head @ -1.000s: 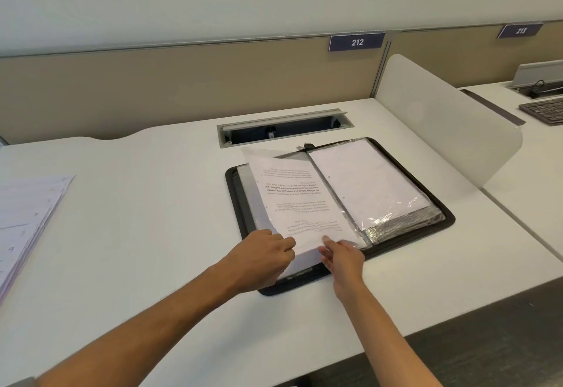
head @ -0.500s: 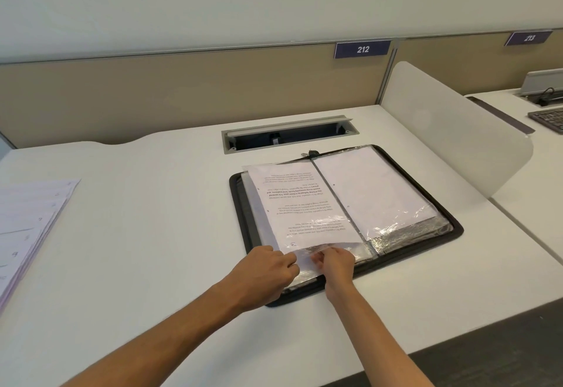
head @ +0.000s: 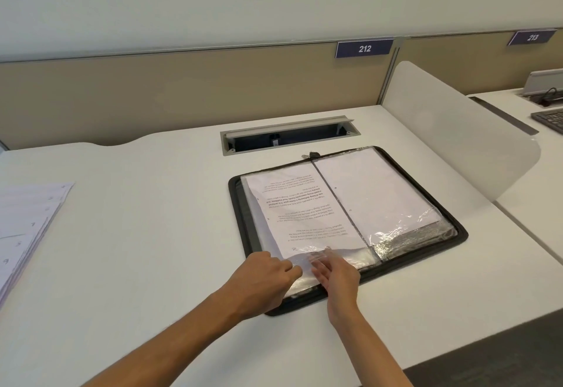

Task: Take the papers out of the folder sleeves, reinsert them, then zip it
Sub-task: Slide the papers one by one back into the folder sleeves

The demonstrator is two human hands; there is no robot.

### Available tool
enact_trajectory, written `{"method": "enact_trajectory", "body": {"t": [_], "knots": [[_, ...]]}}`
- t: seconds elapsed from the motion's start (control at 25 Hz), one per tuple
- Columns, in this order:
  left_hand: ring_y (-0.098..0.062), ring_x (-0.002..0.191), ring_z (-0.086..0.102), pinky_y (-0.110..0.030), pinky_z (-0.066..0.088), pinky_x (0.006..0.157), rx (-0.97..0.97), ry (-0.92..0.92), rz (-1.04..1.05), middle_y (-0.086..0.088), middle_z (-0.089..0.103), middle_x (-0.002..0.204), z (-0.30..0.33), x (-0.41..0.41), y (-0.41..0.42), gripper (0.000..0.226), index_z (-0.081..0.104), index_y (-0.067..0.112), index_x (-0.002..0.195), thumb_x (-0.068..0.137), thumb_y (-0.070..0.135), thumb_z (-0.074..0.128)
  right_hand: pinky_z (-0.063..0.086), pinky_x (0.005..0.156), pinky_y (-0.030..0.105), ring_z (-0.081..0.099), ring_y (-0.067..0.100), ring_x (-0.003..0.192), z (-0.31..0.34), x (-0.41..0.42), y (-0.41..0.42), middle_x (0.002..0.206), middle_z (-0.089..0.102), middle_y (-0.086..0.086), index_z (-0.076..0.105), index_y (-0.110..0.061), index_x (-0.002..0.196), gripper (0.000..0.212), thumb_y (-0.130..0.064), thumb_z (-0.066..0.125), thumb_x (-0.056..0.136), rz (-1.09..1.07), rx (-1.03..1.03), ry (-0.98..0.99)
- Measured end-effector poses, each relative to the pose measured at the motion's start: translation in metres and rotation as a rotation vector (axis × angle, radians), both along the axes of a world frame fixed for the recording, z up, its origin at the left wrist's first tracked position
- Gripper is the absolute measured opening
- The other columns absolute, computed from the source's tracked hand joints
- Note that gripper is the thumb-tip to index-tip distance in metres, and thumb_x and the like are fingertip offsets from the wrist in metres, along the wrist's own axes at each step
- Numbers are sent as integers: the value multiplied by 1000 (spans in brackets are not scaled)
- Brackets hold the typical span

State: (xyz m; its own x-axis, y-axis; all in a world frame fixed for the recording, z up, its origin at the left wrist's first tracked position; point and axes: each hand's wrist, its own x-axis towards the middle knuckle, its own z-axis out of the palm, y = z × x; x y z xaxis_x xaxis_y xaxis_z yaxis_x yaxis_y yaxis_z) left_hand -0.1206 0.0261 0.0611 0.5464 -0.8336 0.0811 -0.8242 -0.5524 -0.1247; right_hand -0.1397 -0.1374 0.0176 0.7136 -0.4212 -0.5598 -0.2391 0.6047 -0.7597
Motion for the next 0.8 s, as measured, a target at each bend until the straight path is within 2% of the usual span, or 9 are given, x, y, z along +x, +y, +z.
{"method": "enact_trajectory", "body": {"t": [0.28, 0.32, 0.4, 0.48, 0.52, 0.56, 0.64, 0.72, 0.8], "knots": [[-18, 37, 34, -20, 32, 40, -60, -4, 4, 4, 50, 53, -6, 0, 3, 25, 58, 20, 75, 62, 11, 78, 56, 57, 23, 64, 17, 64, 9, 14, -6, 77, 70, 11, 70, -9, 96, 17, -3, 54, 96, 131, -128, 70], [-17, 37, 36, -21, 35, 39, -79, 0, 19, 4, 53, 54, -8, 1, 4, 25, 61, 20, 80, 64, 13, 78, 54, 56, 27, 64, 16, 60, 9, 7, -5, 74, 71, 9, 70, -11, 88, 18, -6, 54, 95, 160, -252, 66], [-17, 36, 39, -21, 40, 39, -124, -2, 42, 5, 57, 57, -9, 2, 4, 25, 64, 20, 88, 68, 14, 77, 50, 55, 33, 59, 12, 52, 3, -11, -4, 64, 68, -1, 69, -16, 78, 17, -13, 61, 93, 119, -725, -30], [-16, 37, 41, -19, 39, 39, -188, 2, 39, 5, 59, 60, -6, 3, 3, 26, 66, 19, 91, 69, 14, 79, 49, 56, 28, 59, 8, 59, 1, -31, -7, 71, 66, -11, 66, -23, 88, 3, -21, 67, 87, 59, -1183, -282], [-14, 38, 43, -18, 38, 41, -226, 0, 32, 5, 61, 62, -3, 2, 1, 28, 67, 18, 92, 68, 15, 81, 50, 62, 22, 62, 5, 72, 2, -36, -10, 87, 66, -12, 65, -23, 101, 19, -25, 69, 83, 104, -1344, -392], [-13, 39, 46, -17, 36, 42, -260, -7, 22, 4, 64, 65, 0, 2, 0, 31, 69, 17, 94, 67, 16, 83, 50, 74, 17, 62, 4, 92, 2, -35, -14, 107, 65, -8, 61, -20, 115, 39, -30, 71, 79, 220, -1448, -475], [-13, 47, 54, -17, 40, 46, -320, -31, -9, 3, 70, 76, 4, 1, -4, 35, 70, 16, 98, 66, 16, 85, 46, 94, 22, 53, 11, 121, 4, -26, -21, 133, 55, 1, 52, -15, 135, 65, -39, 71, 77, 435, -1641, -482], [-18, 64, 65, -21, 49, 49, -373, -48, -41, 1, 73, 101, 6, 2, -8, 42, 67, 16, 112, 72, 8, 78, 52, 90, 32, 56, 16, 113, 9, -12, -24, 125, 61, 0, 58, -19, 131, 52, -35, 68, 82, 431, -1766, -446], [-18, 90, 67, -26, 53, 53, -382, -59, -46, 1, 62, 131, 7, 4, -12, 63, 52, 21, 136, 78, 1, 65, 55, 70, 36, 61, 19, 90, 18, 3, -32, 100, 66, -2, 69, -18, 109, 24, -21, 67, 86, 288, -1774, -430]]}}
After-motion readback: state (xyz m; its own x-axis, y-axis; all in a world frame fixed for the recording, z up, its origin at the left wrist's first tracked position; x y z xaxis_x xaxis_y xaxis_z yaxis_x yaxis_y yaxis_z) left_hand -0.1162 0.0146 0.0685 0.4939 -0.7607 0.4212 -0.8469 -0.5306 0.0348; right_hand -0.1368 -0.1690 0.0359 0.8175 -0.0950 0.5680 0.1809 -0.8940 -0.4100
